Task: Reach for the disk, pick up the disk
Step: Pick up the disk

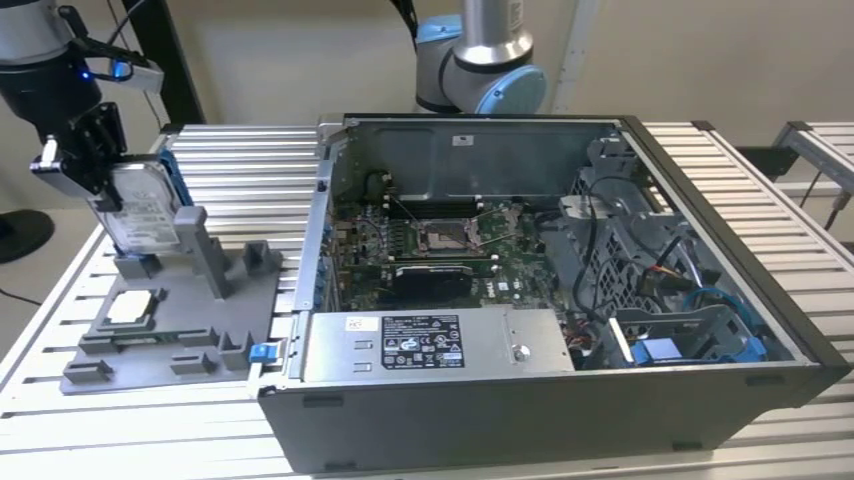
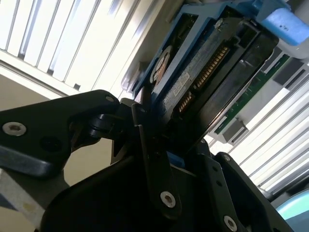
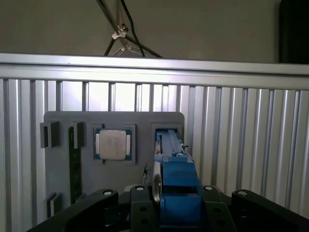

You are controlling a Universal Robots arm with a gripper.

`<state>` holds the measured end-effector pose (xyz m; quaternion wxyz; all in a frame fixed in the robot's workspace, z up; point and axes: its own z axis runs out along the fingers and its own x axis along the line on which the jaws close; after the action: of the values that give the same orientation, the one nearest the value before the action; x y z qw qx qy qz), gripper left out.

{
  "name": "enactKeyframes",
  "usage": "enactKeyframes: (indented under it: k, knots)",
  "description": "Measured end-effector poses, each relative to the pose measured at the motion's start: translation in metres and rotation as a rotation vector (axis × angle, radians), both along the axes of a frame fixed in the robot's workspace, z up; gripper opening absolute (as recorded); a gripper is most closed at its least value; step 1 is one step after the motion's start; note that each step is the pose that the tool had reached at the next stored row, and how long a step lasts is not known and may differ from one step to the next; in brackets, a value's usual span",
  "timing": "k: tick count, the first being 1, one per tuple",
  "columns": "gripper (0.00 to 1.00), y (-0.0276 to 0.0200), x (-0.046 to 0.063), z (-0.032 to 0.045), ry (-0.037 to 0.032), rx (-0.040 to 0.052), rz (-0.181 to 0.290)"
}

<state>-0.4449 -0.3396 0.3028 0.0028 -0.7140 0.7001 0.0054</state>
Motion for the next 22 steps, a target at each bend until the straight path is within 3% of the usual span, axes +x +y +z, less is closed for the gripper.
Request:
enactKeyframes:
  k: [22]
  knots:
    - [0.0, 0.0001, 0.0, 0.0353, -0.0001, 0.0, 0.0]
